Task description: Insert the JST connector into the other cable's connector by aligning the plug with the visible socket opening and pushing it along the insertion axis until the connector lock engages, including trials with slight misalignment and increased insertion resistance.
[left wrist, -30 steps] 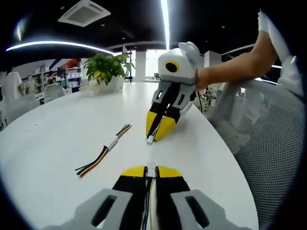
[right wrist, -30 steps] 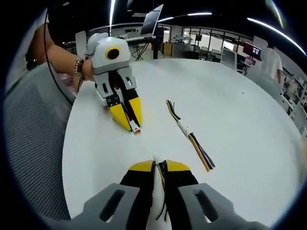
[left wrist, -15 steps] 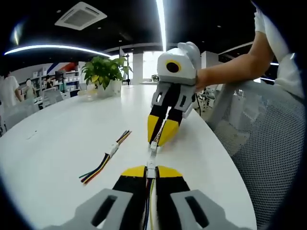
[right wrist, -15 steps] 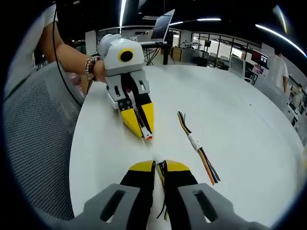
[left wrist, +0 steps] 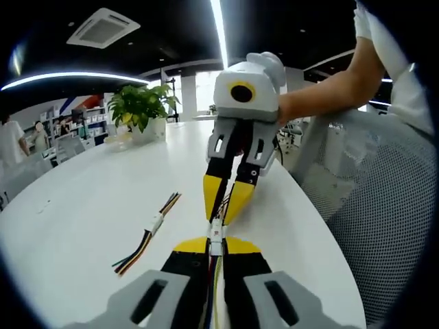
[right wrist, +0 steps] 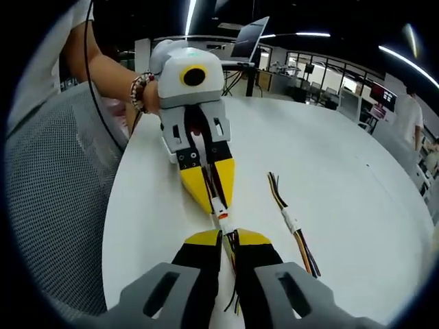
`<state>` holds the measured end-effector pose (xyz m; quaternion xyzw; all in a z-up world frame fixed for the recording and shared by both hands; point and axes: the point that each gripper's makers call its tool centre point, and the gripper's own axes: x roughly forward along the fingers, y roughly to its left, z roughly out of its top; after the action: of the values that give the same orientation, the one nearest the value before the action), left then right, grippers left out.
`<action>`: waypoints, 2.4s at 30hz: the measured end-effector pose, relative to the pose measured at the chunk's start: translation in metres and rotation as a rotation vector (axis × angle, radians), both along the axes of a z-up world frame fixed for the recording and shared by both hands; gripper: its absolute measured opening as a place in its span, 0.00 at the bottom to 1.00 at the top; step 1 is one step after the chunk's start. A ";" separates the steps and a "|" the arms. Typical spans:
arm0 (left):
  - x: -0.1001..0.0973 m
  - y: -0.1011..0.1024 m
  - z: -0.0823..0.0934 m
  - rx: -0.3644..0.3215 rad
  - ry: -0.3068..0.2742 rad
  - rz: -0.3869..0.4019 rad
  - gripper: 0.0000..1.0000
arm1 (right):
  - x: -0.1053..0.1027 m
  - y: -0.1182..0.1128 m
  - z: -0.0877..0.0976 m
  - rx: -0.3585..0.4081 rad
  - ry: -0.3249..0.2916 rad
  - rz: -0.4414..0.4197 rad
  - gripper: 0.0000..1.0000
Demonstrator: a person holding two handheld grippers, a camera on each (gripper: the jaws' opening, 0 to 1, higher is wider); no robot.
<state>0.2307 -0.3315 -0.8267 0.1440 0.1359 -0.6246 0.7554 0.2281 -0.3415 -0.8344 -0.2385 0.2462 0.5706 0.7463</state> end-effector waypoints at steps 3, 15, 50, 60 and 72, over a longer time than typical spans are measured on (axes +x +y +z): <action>0.000 0.000 0.000 0.006 -0.007 -0.003 0.00 | 0.000 0.001 0.002 0.003 -0.004 0.000 0.04; -0.004 -0.001 -0.003 0.025 -0.010 -0.014 0.00 | -0.002 0.002 0.001 -0.002 0.003 0.005 0.04; -0.007 -0.004 -0.014 0.078 -0.019 -0.046 0.00 | -0.007 0.003 -0.015 -0.056 0.052 0.001 0.03; -0.009 -0.002 -0.011 0.052 -0.009 -0.042 0.00 | -0.008 0.003 -0.011 0.009 0.108 -0.023 0.03; -0.011 -0.001 -0.014 0.036 -0.001 -0.041 0.00 | -0.011 0.005 -0.015 -0.019 0.106 -0.014 0.03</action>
<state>0.2199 -0.3325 -0.8407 0.1608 0.1438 -0.6373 0.7398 0.2173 -0.3364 -0.8492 -0.2135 0.2924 0.5749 0.7338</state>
